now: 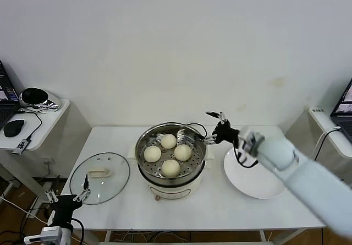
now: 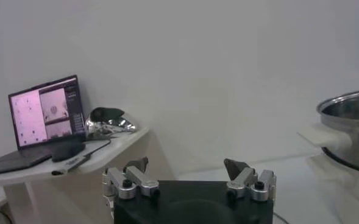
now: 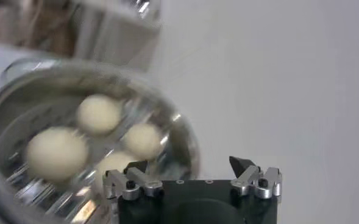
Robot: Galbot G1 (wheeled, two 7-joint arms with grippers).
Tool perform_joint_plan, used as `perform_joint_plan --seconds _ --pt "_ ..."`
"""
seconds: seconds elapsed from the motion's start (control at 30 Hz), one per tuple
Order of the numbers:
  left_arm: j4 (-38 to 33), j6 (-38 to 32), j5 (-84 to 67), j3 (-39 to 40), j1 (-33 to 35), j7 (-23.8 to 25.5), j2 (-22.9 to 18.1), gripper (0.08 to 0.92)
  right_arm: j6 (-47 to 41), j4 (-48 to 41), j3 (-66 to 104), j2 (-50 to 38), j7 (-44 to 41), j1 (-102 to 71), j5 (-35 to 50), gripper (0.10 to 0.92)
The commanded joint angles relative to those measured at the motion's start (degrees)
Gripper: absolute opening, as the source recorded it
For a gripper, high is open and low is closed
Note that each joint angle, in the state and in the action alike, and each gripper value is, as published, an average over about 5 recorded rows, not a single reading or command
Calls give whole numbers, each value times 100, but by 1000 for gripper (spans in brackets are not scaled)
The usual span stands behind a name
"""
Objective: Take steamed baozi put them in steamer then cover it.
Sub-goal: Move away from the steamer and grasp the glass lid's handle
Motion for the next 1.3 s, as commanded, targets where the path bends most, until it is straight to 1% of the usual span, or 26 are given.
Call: perform_joint_plan --seconds 0.03,0.13,0.2,0.27,0.33,0.4,0.47,0.63,0.8,1.07,1.3 --pt "223 -299 1239 290 14 -372 54 823 2697 233 4255 2656 233 -4176 -1793 823" --pt "472 -422 2481 252 24 -726 216 823 2698 491 4669 3164 172 -4512 -1822 823" --pt "704 -481 3548 88 67 -844 371 823 2617 662 4894 3409 229 -4717 -1807 823" --pt "985 -575 4766 -146 155 -872 571 823 2524 781 5072 3569 386 -4896 -1824 823" --pt "1278 -635 5632 -307 249 -850 815 823 2425 831 5235 3630 610 -5038 -1876 823" --pt "1590 -640 6142 -364 265 -813 1042 823 2261 853 5429 3662 892 -5151 -1863 823" --pt "1924 -668 6484 -338 142 -807 1214 823 2092 858 5602 3698 1148 -5232 -1756 823" --pt "2681 -765 6954 54 -492 -757 1483 823 1974 829 5889 3853 1421 -5338 -1616 823" --pt "3128 -805 7046 505 -1124 -642 1640 823 2019 830 5977 3988 1451 -5399 -1611 823" --pt "3360 -795 7191 893 -1764 -596 1669 823 2099 822 6098 4053 1481 -5454 -1592 823" --pt "3477 -781 7162 1158 -2179 -530 1696 823 2133 815 6134 4138 1485 -5475 -1617 823"
